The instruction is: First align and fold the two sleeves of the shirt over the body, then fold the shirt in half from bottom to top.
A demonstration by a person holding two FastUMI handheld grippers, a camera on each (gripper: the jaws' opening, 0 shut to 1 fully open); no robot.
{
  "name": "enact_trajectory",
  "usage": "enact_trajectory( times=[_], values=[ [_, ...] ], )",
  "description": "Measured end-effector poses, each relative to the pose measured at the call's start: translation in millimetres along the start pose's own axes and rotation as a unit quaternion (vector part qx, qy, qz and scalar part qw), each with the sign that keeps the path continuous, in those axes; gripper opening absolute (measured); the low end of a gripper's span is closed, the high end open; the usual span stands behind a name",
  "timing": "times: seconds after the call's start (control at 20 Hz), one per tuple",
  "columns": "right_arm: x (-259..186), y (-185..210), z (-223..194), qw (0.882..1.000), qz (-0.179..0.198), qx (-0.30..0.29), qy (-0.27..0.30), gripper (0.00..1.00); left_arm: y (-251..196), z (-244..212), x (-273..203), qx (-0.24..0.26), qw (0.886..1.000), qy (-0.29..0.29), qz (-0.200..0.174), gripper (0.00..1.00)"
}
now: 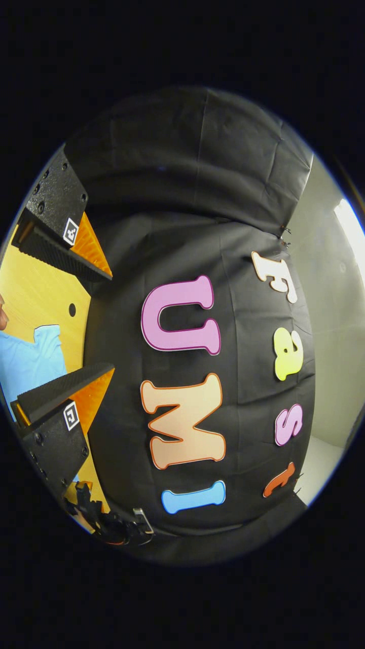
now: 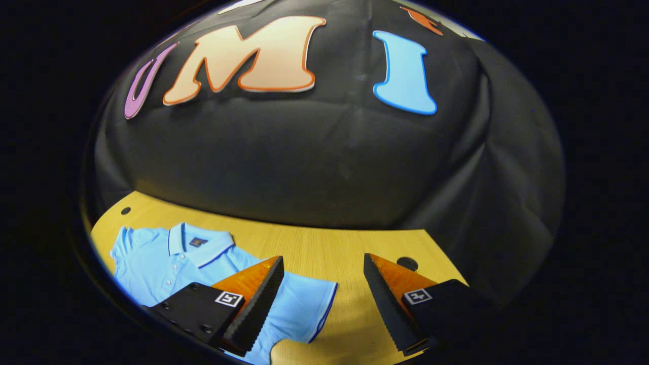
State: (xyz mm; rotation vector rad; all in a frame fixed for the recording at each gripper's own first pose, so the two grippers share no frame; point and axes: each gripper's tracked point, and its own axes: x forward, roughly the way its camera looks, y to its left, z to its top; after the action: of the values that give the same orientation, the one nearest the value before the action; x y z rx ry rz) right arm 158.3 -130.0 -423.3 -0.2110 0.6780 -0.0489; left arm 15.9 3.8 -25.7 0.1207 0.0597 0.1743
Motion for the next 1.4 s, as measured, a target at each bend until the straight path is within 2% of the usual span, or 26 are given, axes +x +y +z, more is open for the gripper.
enact_trajectory(
  times=[0.35, 0.55, 0.7, 0.75, 0.8, 0.85, 0.9, 0.95, 1.1, 1.2, 1.4],
  values=[
    [26.9, 10.6, -55.1, 0.998, 0.010, 0.002, 0.054, 0.99, -4.2, -10.5, -0.9, 0.014, 1.000, 0.017, 0.010, 0.93],
    [40.1, 4.8, -83.1, 0.996, -0.004, 0.012, 0.090, 1.00, -6.0, -16.3, -0.3, 0.020, 0.999, 0.024, 0.013, 0.94],
    [41.0, 10.5, -106.3, 0.991, 0.009, 0.033, 0.128, 0.99, -10.5, -21.7, 3.2, 0.023, 0.999, 0.031, 0.013, 0.94],
    [43.5, 12.5, -105.4, 0.992, 0.011, 0.045, 0.121, 1.00, -11.1, -23.5, 2.7, 0.023, 0.999, 0.034, 0.013, 0.94],
    [43.8, 14.4, -107.1, 0.991, 0.016, 0.051, 0.126, 0.96, -13.1, -24.2, 3.3, 0.022, 0.999, 0.036, 0.012, 0.94],
    [42.2, 17.0, -108.3, 0.990, 0.024, 0.059, 0.129, 0.96, -13.8, -25.8, 3.2, 0.021, 0.999, 0.037, 0.011, 0.94],
    [43.2, 17.1, -106.5, 0.990, 0.024, 0.062, 0.125, 0.89, -15.5, -25.8, 4.2, 0.020, 0.999, 0.037, 0.010, 0.94],
    [45.9, 17.8, -105.8, 0.990, 0.027, 0.060, 0.122, 0.86, -16.7, -27.0, 4.4, 0.021, 0.999, 0.038, 0.008, 0.94],
    [44.3, 31.7, -107.1, 0.992, 0.030, 0.045, 0.112, 0.27, -21.4, -29.2, 5.4, 0.022, 0.999, 0.040, 0.003, 0.94],
    [41.1, 36.4, -105.1, 0.993, 0.032, 0.042, 0.107, 0.05, -21.5, -27.7, 6.6, 0.024, 0.999, 0.039, 0.002, 0.94],
    [40.1, 46.4, -91.6, 0.990, 0.050, 0.084, 0.104, 0.02, -14.4, -32.0, 6.4, 0.020, 0.999, 0.043, 0.008, 0.94]
  ],
)
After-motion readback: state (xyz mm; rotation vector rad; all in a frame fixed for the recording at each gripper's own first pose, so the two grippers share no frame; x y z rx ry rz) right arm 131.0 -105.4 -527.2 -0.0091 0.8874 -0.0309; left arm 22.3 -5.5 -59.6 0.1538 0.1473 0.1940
